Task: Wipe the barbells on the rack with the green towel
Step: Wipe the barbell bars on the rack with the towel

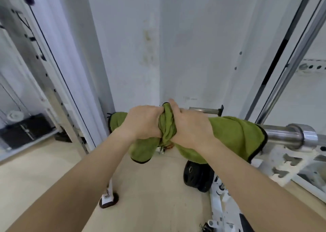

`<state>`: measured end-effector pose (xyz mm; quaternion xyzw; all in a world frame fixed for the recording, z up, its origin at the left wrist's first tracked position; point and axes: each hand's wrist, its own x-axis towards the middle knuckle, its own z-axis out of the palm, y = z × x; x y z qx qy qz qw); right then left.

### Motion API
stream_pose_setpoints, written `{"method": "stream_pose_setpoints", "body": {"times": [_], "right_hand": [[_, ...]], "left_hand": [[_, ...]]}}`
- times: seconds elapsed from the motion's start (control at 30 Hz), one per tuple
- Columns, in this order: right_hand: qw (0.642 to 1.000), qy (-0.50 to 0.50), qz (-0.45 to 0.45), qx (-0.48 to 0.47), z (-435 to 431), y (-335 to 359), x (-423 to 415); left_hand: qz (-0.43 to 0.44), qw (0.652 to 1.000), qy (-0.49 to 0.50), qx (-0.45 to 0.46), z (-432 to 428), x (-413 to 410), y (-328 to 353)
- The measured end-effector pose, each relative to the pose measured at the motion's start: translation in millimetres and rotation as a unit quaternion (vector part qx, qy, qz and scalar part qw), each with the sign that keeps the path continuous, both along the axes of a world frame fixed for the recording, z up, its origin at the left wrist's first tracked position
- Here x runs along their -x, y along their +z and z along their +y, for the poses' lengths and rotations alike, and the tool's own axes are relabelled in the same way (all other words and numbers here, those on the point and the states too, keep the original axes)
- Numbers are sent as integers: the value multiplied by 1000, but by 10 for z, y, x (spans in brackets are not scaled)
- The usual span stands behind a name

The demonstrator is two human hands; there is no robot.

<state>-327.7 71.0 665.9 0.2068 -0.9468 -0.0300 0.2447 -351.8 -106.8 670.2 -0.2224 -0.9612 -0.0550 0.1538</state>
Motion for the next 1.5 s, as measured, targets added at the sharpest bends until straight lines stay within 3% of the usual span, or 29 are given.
{"method": "stream_pose_setpoints", "body": {"times": [0.07,0.13,0.23,0.33,0.4,0.5,0.63,0.8,1.0,1.17,1.27,1.4,1.47,1.5], "right_hand": [[1000,9,-12,-18,-212,17,55],[998,14,-62,-17,-315,58,120],[993,15,-112,-20,-360,165,163],[985,8,-174,-4,-384,229,195],[980,-8,-198,5,-438,264,232],[981,-23,-193,1,-496,280,213],[990,-27,-138,-9,-524,235,137],[989,-32,-147,0,-530,223,163],[988,-42,-151,-9,-525,222,194],[987,-46,-155,-10,-523,227,196],[988,-49,-147,-13,-538,234,171],[985,-51,-162,-15,-551,258,191],[984,-52,-167,-15,-551,259,196],[985,-53,-163,-15,-551,254,193]], "left_hand": [[-131,986,-10,-103,-215,33,63],[-223,950,-26,-215,-344,40,33],[-296,857,-21,-422,-429,-117,-234],[-215,762,3,-611,-228,-496,-539],[-133,723,12,-678,-34,-668,-640],[-80,672,21,-735,87,-705,-649],[-75,685,37,-724,41,-560,-497],[-87,681,21,-727,-45,-635,-654],[-95,594,30,-798,-23,-596,-571],[-58,672,14,-738,-37,-587,-728],[-47,657,15,-752,-95,-585,-725],[-133,631,-29,-764,-117,-541,-691],[-150,645,-31,-749,-143,-523,-723],[-140,668,-25,-731,-155,-516,-748]]}}
